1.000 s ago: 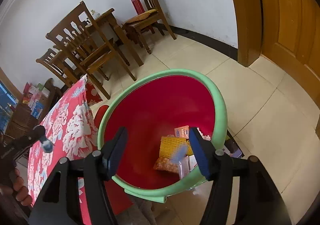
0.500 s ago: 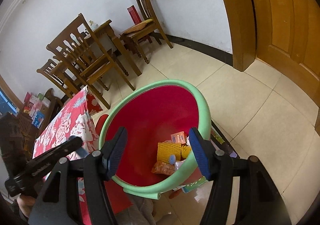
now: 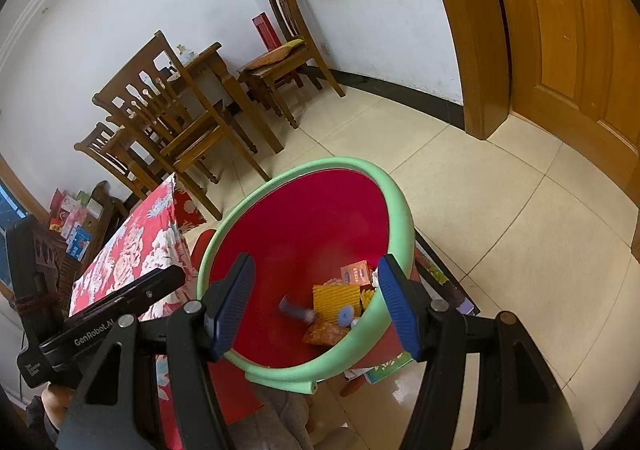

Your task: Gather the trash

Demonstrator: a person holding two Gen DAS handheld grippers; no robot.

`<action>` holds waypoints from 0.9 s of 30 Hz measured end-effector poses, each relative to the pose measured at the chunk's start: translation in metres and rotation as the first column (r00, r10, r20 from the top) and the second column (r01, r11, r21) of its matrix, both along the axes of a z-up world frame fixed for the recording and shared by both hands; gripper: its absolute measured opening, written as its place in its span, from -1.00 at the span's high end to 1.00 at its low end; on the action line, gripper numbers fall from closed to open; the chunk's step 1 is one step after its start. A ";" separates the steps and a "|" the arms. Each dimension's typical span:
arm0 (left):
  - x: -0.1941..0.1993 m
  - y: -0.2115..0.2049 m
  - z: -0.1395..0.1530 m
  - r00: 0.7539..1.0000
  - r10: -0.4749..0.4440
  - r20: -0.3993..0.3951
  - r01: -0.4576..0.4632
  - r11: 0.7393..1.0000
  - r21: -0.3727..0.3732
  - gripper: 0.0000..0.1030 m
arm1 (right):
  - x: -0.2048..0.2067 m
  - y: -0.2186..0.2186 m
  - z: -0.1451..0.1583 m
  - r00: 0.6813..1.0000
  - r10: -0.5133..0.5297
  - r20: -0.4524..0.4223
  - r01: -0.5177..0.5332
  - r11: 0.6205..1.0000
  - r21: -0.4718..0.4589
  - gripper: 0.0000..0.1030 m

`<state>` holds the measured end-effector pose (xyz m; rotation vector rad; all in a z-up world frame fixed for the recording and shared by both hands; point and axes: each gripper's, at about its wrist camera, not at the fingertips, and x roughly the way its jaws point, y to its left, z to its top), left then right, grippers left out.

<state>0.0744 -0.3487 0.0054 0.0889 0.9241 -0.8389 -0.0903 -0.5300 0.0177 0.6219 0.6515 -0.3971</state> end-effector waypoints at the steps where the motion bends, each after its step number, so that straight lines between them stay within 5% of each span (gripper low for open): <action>1: -0.001 0.003 0.002 1.000 0.005 0.002 -0.005 1.000 -0.002 -0.03 | 0.000 0.001 0.001 1.000 0.004 0.000 -0.004 1.000 -0.002 -0.26; 12: -0.007 0.053 0.020 0.991 0.131 0.040 -0.131 0.991 -0.007 -0.17 | 0.010 0.043 0.012 0.994 0.107 0.007 -0.107 0.994 -0.030 -0.34; 27: -0.016 0.154 0.046 0.926 0.363 0.109 -0.362 0.932 -0.022 -0.36 | 0.028 0.115 0.031 0.965 0.263 0.009 -0.261 0.961 -0.091 -0.61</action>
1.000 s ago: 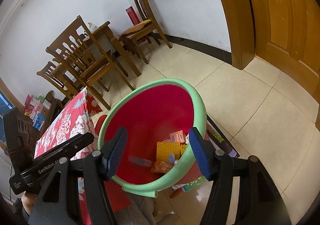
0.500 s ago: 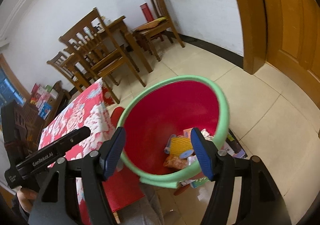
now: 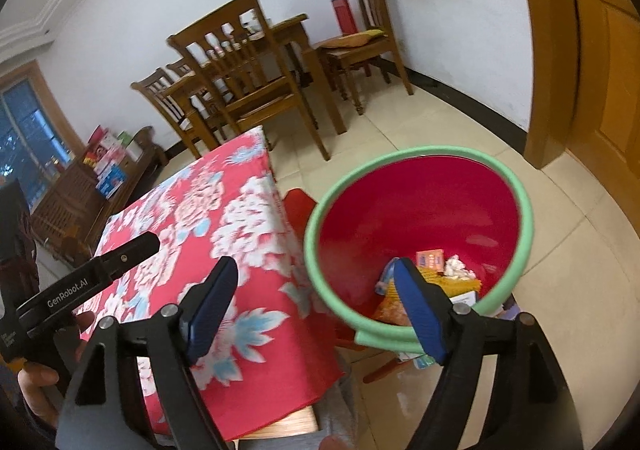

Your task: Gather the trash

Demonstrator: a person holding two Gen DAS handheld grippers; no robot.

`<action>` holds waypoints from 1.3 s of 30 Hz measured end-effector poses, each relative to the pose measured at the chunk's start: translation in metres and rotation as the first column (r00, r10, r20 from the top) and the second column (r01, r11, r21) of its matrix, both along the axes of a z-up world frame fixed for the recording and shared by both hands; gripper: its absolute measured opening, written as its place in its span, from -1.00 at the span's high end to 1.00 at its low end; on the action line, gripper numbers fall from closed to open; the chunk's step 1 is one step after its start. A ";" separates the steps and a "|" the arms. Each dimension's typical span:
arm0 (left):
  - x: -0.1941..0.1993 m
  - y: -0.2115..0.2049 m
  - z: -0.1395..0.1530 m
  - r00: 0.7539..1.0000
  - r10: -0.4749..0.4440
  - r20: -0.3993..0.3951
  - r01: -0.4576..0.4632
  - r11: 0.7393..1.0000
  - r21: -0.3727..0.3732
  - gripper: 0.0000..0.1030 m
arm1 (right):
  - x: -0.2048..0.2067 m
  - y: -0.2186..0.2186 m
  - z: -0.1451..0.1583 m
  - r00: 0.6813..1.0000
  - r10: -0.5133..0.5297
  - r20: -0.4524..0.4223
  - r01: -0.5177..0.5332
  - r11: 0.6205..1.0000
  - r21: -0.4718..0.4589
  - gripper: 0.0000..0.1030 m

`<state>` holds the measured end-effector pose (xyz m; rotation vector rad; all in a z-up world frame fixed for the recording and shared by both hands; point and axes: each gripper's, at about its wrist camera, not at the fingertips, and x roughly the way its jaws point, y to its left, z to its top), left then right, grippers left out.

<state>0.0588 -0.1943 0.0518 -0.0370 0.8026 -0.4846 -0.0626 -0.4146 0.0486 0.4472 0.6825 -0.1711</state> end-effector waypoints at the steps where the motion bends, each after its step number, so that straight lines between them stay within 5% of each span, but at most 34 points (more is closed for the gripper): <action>1: -0.002 0.007 0.001 1.000 0.016 0.003 -0.016 1.000 0.001 -0.36 | 0.001 0.007 0.002 1.000 0.014 0.002 -0.014 1.000 -0.005 -0.62; 20: -0.034 0.088 0.024 0.977 0.193 0.096 -0.194 0.981 0.006 -0.37 | 0.011 0.096 0.024 0.983 0.182 0.023 -0.180 0.981 -0.069 -0.64; 39: -0.044 0.103 0.028 0.966 0.233 0.113 -0.234 0.972 -0.004 -0.37 | 0.010 0.110 0.028 0.978 0.206 0.024 -0.203 0.975 -0.088 -0.64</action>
